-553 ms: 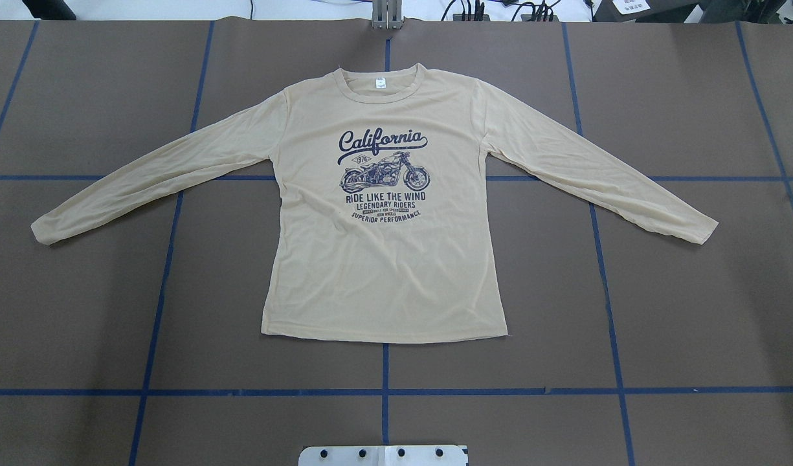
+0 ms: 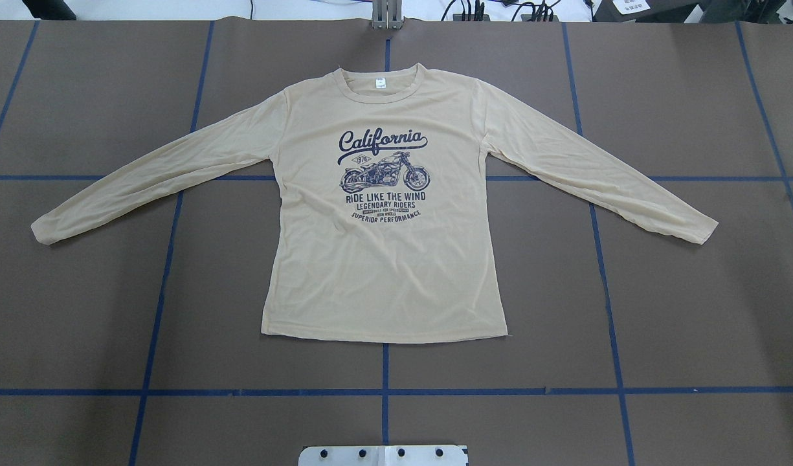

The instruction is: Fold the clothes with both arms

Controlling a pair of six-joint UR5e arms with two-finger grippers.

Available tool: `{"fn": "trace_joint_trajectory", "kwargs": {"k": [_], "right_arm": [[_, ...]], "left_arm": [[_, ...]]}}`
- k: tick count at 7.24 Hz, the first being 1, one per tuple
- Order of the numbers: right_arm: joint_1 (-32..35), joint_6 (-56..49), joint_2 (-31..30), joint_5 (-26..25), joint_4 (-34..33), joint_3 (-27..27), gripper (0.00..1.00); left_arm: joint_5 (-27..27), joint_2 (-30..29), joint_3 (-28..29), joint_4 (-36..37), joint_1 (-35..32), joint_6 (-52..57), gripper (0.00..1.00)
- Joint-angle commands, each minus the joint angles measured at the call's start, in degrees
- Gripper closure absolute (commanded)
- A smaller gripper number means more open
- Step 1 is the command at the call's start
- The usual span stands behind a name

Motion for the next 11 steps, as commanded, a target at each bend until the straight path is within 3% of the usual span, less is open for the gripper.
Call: {"fn": "trace_joint_trajectory", "kwargs": {"k": [1,2,3,4,7,8,9,11], "right_arm": [[-0.09,0.56,1.71,0.98,5.73,1.33,0.00],[-0.09,0.91,1.98,0.12,13.88,0.55,0.00],[-0.09,1.79,3.29,0.55,17.70,-0.85,0.00],[0.00,2.84,4.43,0.98,17.91,-1.73,0.00],[-1.39,3.80,4.88,2.04,19.14,-2.18,0.00],[-4.54,12.78,4.88,2.04,20.71,-2.18,0.00],[-10.05,24.61,4.88,0.48,28.47,-3.05,0.01],[-22.44,40.58,6.02,-9.07,43.95,-8.13,0.02]], "left_arm": [[0.02,-2.03,-3.06,-0.30,-0.10,-0.13,0.00],[-0.07,-5.87,-3.25,-0.30,-0.27,-0.47,0.00],[-0.07,-8.26,-2.91,-0.82,-0.27,-0.22,0.00],[-0.07,-12.46,-2.73,-4.05,-0.36,-0.21,0.00],[-0.25,-13.04,-1.67,-6.01,-0.36,-0.04,0.00],[-0.25,-13.03,-1.67,-6.01,-0.36,-0.13,0.00],[-0.25,-13.03,-1.67,-6.01,-0.36,-0.13,0.00],[-0.25,-12.94,-1.76,-6.45,-0.36,-0.13,0.00]]}}
